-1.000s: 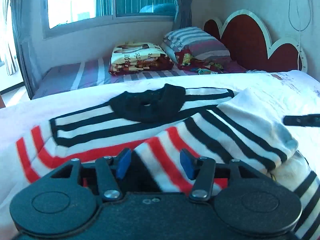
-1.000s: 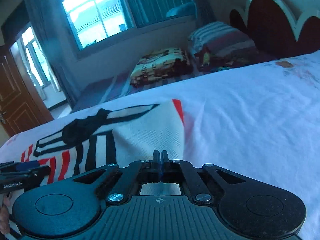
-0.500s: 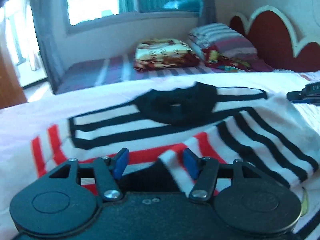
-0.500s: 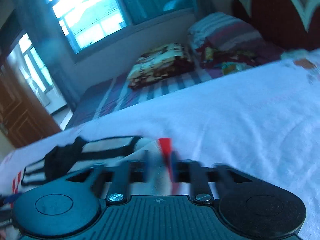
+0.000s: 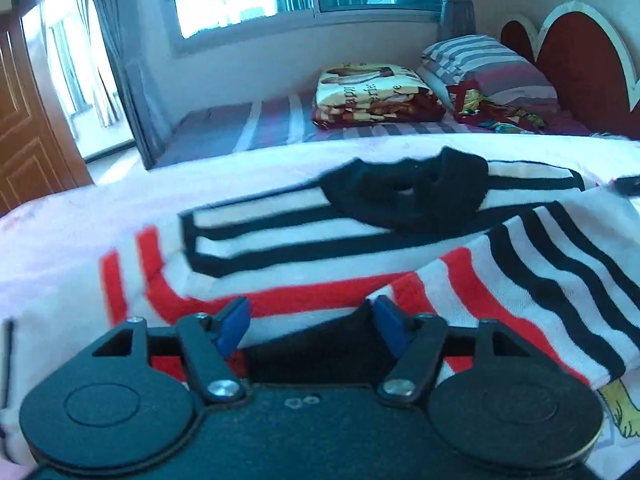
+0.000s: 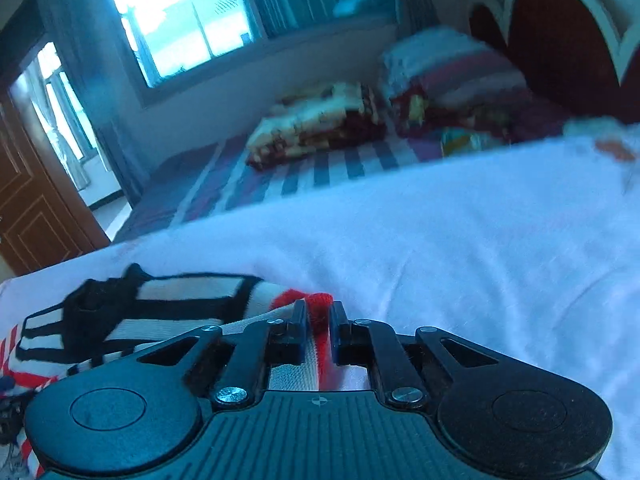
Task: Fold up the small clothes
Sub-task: 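Carry the other black cuff with the left gripper across the sweater body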
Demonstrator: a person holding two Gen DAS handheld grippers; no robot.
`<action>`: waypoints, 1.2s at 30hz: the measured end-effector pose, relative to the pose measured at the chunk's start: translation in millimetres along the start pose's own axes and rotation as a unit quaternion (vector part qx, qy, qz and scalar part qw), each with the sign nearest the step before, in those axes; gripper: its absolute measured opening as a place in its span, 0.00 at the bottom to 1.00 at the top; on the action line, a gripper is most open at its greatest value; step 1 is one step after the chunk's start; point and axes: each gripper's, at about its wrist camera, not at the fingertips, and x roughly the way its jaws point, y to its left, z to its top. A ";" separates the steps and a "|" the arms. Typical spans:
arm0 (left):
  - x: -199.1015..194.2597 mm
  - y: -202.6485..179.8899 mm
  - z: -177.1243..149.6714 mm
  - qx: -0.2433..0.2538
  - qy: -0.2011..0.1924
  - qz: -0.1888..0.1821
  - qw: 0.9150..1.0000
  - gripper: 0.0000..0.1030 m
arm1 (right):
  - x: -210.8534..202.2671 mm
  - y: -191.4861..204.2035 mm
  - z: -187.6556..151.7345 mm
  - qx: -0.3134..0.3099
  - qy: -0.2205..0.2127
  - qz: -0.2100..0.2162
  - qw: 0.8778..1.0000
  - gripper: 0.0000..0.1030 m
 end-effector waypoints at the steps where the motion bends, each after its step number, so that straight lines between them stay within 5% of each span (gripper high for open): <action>1: -10.4 -1.9 -0.2 0.007 -0.016 0.006 1.000 0.60 | -18.6 9.5 -11.2 -0.025 -0.004 0.011 1.000 0.09; 3: -28.2 -7.4 -2.1 -0.002 -0.034 -0.015 0.999 0.58 | -37.7 23.7 -25.6 -0.067 0.004 0.018 0.998 0.09; 6: -43.9 -39.7 -9.8 0.048 -0.056 -0.035 0.997 0.60 | -50.0 40.3 -56.8 -0.100 0.028 0.023 0.994 0.09; 9: -22.6 -50.9 -23.2 0.046 0.000 -0.057 0.997 0.63 | -49.7 51.3 -82.4 -0.141 0.027 0.001 0.990 0.09; 14: -52.3 -34.5 -26.6 0.017 -0.040 -0.050 0.998 0.61 | -80.6 62.1 -88.8 -0.142 -0.004 0.005 0.990 0.09; 16: -40.7 -33.1 -34.0 0.013 0.001 -0.057 0.998 0.62 | -80.8 65.9 -99.7 -0.146 0.017 0.016 0.989 0.09; 17: -34.2 -29.9 -38.8 -0.002 0.001 -0.064 0.998 0.66 | -73.4 70.0 -108.0 -0.150 0.045 0.011 0.988 0.09; 19: -28.2 -21.1 -37.9 -0.028 -0.002 -0.073 0.997 0.71 | -71.5 80.4 -118.3 -0.177 0.029 -0.009 0.984 0.09; 21: -34.7 -18.2 -29.3 -0.033 -0.001 -0.063 0.997 0.62 | -73.6 89.3 -112.7 -0.175 0.034 -0.024 0.984 0.09; 23: -45.4 -16.5 -30.8 -0.027 -0.028 -0.058 0.998 0.65 | -78.9 91.6 -111.2 -0.158 0.023 -0.016 0.987 0.09; 25: -30.6 -14.3 -37.2 -0.027 0.011 -0.074 0.997 0.67 | -68.7 92.7 -118.8 -0.160 0.051 -0.030 0.985 0.09; 29: -31.9 0.3 -37.0 -0.024 0.000 -0.101 0.995 0.68 | -68.9 103.8 -115.1 -0.151 0.054 -0.059 0.985 0.10; 34: -75.0 74.9 -64.5 -0.090 -0.032 -0.073 0.993 0.64 | -85.0 119.3 -116.5 -0.118 0.034 -0.067 0.990 0.10; 36: -87.8 131.2 -84.9 -0.155 -0.032 -0.042 0.987 0.50 | -90.5 127.3 -120.6 -0.108 0.030 -0.065 0.992 0.10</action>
